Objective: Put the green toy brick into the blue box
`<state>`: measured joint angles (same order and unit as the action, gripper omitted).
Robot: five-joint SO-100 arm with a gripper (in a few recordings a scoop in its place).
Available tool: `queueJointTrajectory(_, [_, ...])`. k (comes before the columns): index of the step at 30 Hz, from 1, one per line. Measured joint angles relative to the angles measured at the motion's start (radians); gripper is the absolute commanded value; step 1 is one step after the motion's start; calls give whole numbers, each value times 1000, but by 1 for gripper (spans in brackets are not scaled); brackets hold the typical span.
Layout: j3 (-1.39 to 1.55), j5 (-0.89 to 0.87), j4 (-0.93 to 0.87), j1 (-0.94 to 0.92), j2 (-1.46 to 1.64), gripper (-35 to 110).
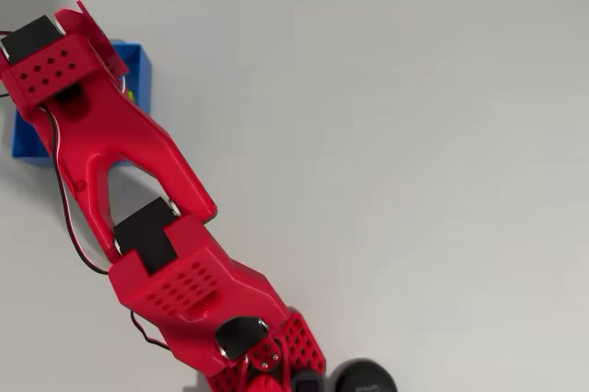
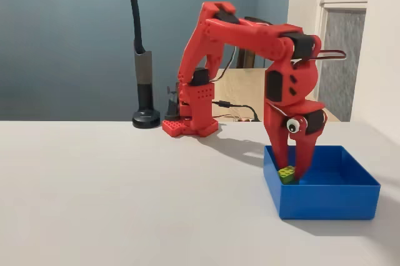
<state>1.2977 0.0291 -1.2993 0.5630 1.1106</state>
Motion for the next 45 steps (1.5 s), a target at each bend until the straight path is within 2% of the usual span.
queueJointTrajectory(12, [9,-6,-34,9,60,0])
queueJointTrajectory(16, [29,-2,-38,20,118,25])
queueJointTrajectory(21, [81,-5,-41,17,164,32])
queueJointTrajectory(30, [147,-23,-89,15,311,18])
queueJointTrajectory(38, [196,-17,-104,29,603,0])
queueJointTrajectory(45, [250,-57,-104,-71,815,0])
